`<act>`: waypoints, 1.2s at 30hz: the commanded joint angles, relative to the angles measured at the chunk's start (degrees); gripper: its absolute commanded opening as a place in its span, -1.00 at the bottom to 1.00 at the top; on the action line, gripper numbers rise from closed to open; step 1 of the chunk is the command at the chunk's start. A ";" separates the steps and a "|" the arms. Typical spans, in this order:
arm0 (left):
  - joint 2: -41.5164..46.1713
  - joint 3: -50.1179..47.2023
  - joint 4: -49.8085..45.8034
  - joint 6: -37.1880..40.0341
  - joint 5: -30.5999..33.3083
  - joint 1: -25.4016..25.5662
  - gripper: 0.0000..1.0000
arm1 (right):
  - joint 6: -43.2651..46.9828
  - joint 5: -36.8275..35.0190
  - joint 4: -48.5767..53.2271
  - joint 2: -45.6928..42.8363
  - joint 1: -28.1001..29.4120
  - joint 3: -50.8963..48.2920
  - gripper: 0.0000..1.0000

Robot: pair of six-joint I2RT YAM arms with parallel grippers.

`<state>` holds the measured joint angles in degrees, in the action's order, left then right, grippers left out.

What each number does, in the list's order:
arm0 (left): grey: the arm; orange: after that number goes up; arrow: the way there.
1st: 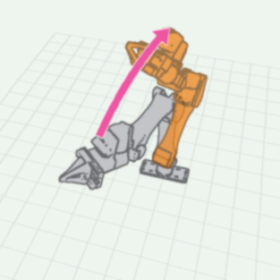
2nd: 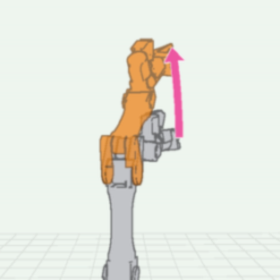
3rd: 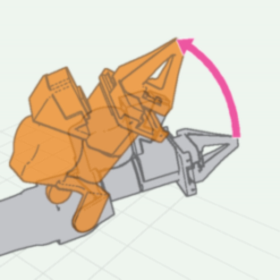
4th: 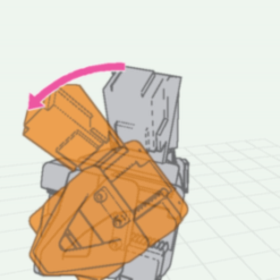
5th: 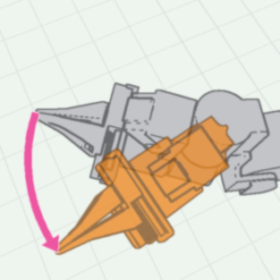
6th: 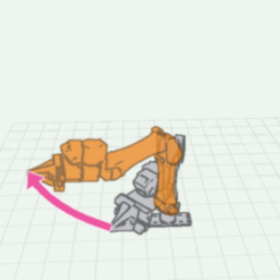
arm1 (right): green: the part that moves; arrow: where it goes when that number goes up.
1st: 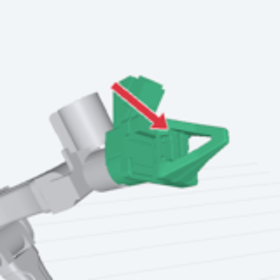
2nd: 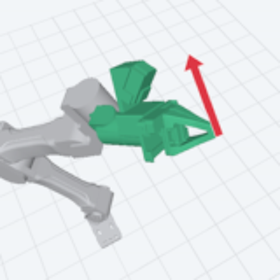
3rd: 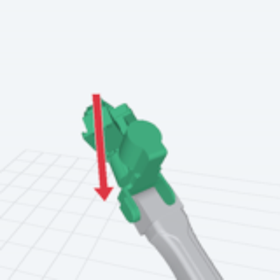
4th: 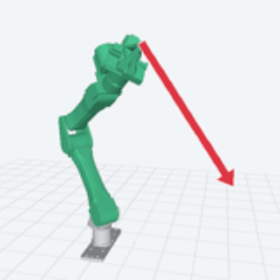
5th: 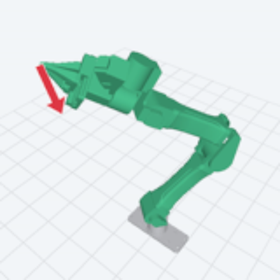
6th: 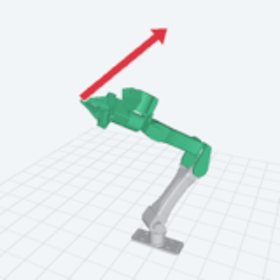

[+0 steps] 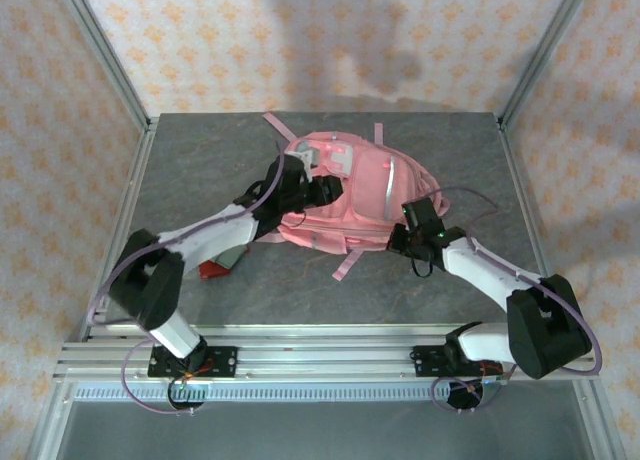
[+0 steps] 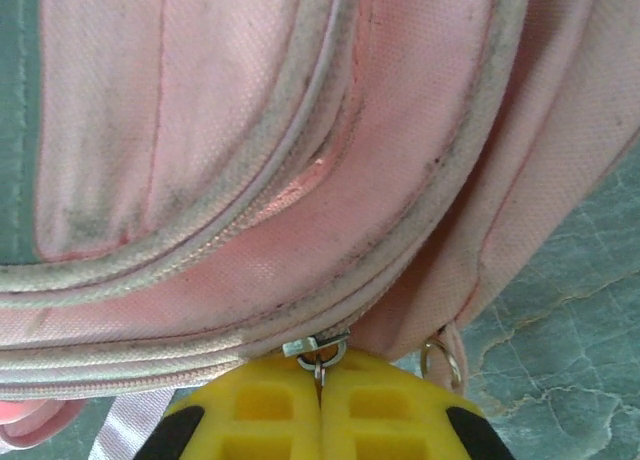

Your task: Pack the student bag

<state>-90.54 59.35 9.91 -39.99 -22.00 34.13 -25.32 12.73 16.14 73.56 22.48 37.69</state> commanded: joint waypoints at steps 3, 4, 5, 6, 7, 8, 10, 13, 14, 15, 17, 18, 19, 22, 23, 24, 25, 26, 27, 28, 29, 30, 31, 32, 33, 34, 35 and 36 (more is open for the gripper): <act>4.79 -18.27 7.35 -10.08 4.11 6.37 -0.31 | -0.66 1.01 -3.30 0.60 1.03 -0.45 -1.00; 4.94 -21.51 10.44 -12.24 4.76 7.09 -0.33 | -0.63 1.15 -3.62 0.80 1.17 -0.40 -1.00; 4.81 -24.12 13.49 -13.85 5.07 7.22 -0.34 | -0.65 1.35 -3.89 1.00 1.42 -0.34 -1.00; 4.53 -25.46 15.05 -14.38 5.56 7.26 -0.37 | -0.61 1.40 -4.01 1.13 1.63 -0.21 -1.00; 4.18 -26.06 15.06 -14.12 7.00 7.19 -0.39 | -0.63 1.42 -4.00 1.35 1.91 0.03 -1.00; 3.78 -25.89 14.08 -13.06 9.03 7.14 -0.41 | -0.76 1.43 -4.01 1.60 2.32 0.10 -1.00; 2.89 -25.56 12.39 -11.74 12.19 5.79 -0.44 | -1.16 1.64 -4.30 1.83 3.29 0.14 -1.00; 1.67 -25.28 13.43 -10.64 12.89 0.31 -0.46 | -2.75 2.86 -5.97 2.28 5.87 -0.39 -1.00; 1.27 -24.68 13.16 -10.05 13.29 -1.29 -0.46 | -3.37 3.12 -6.68 2.55 6.84 -0.49 -1.00; 0.58 -23.58 12.63 -8.80 13.54 -3.40 -0.45 | -4.07 3.41 -7.42 3.02 8.02 -0.43 -1.00; -1.16 -20.02 10.62 -6.29 13.47 -6.65 -0.45 | -5.25 3.78 -9.03 4.31 10.46 0.04 -1.00; -2.29 -17.88 9.75 -4.99 13.05 -8.17 -0.45 | -5.89 4.07 -9.93 5.11 11.78 0.59 -1.00; -3.37 -15.33 8.65 -4.12 12.72 -9.67 -0.44 | -6.41 4.53 -11.05 6.27 13.18 1.32 -1.00; -4.70 -9.61 6.86 -1.30 13.34 -11.60 -0.36 | -7.91 5.70 -14.62 9.92 16.86 4.32 -1.00; -4.31 -8.70 6.91 -0.66 13.75 -11.54 -0.33 | -8.34 6.23 -15.95 11.03 17.66 5.17 -1.00; -3.61 -8.22 6.72 -0.91 13.61 -11.46 -0.29 | -8.72 6.43 -17.01 12.32 18.39 6.35 -1.00; -2.71 -8.41 6.99 -1.58 12.74 -11.33 -0.24 | -8.93 6.34 -17.55 13.54 18.88 7.67 -1.00; -1.86 -9.12 7.42 -2.33 12.07 -11.01 -0.20 | -9.00 6.25 -17.92 14.52 19.15 8.56 -1.00; -0.62 -10.63 7.85 -3.52 11.40 -10.43 -0.15 | -9.09 6.33 -18.19 15.42 19.18 9.42 -1.00; 0.67 -12.73 8.85 -4.89 10.56 -9.63 -0.10 | -9.13 6.38 -18.62 16.05 19.18 9.90 -1.00; 1.82 -14.86 9.87 -6.40 9.96 -8.77 -0.06 | -9.13 6.43 -19.00 16.41 19.18 10.15 -1.00; 3.13 -17.54 11.56 -8.55 9.49 -7.59 -0.02 | -8.98 6.51 -19.21 16.82 19.18 10.42 -1.00; 4.30 -20.40 14.02 -10.33 9.21 -6.10 0.02 | -8.74 6.65 -19.24 17.13 19.18 10.64 -1.00; 4.94 -22.56 16.03 -12.44 9.25 -4.77 0.05 | -8.55 6.68 -19.14 17.35 19.20 10.81 -1.00; 5.33 -24.48 18.39 -14.22 9.12 -3.27 0.06 | -8.31 6.69 -19.05 17.56 19.18 10.92 -1.00; 5.25 -25.71 20.10 -15.55 9.16 -1.93 0.08 | -8.17 6.69 -19.04 17.74 19.18 10.91 -1.00; 4.92 -26.22 21.19 -16.54 9.45 -0.94 0.09 | -8.08 6.61 -19.12 17.78 19.18 10.87 -1.00; 4.13 -26.46 22.44 -17.00 9.81 -0.03 0.10 | -8.08 6.76 -19.22 17.88 19.18 10.82 -1.00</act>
<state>-85.58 34.50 25.45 -52.07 -12.12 32.60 -33.87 19.03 -0.16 90.94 41.54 46.61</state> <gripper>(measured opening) 0.546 0.043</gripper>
